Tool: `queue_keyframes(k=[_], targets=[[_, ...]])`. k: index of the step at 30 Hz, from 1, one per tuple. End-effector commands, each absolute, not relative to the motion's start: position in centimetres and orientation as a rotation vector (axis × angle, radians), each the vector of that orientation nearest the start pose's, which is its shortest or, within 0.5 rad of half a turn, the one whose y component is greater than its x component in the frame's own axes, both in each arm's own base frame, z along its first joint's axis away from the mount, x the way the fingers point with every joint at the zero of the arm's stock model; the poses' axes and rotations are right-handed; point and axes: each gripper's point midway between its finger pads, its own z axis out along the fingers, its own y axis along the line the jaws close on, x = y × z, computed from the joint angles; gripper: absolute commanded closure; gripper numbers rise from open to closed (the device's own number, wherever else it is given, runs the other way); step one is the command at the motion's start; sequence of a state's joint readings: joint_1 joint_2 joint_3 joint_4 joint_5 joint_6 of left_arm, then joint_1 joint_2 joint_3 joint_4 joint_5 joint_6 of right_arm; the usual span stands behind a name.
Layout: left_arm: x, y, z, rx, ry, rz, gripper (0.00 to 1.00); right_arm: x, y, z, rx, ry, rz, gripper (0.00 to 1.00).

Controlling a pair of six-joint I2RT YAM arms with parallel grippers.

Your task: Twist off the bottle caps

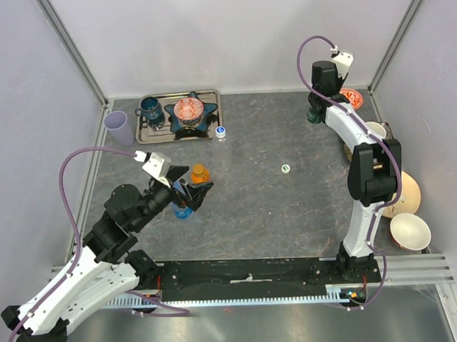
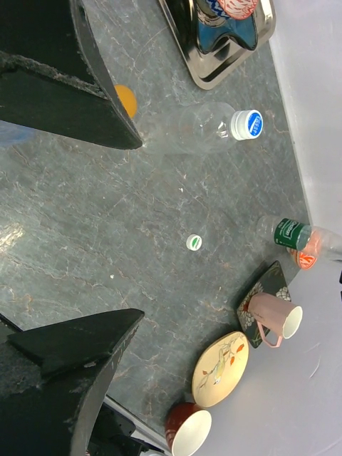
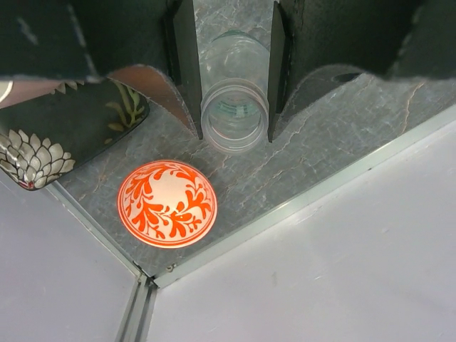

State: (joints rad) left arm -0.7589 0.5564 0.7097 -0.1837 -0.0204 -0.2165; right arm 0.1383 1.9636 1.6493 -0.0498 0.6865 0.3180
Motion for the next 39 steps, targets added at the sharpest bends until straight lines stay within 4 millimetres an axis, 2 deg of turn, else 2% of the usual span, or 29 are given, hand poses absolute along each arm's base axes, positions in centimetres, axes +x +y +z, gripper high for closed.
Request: queue_keyframes(k=[1,9,16,20,27,32,39], targets=[[19.8,-19.6,31.6,0.391,1.546,-0.768,0.02,57.9,-1.3,23.3,0.578,1.778,-0.293,0.79],[19.4,-19.5,31.6,0.391,1.539,-0.787,0.02,57.6,-0.7,22.6,0.571,1.831,-0.272,0.55],[19.1,-19.5,31.6,0.393,1.54,-0.797,0.02,56.9,-0.3,22.2,0.566,1.853,-0.262,0.48],[19.1,-19.5,31.6,0.386,1.542,-0.802,0.02,56.8,0.0,22.4,0.561,1.856,-0.249,0.4],[19.0,-19.4,31.5,0.383,1.545,-0.805,0.02,56.8,0.4,22.4,0.551,1.862,-0.238,0.38],[19.1,-19.5,31.5,0.383,1.547,-0.805,0.02,56.7,0.7,22.9,0.546,1.859,-0.222,0.33],[18.7,-19.8,31.5,0.406,1.544,-0.828,0.02,56.7,1.0,23.0,0.541,1.862,-0.214,0.32]])
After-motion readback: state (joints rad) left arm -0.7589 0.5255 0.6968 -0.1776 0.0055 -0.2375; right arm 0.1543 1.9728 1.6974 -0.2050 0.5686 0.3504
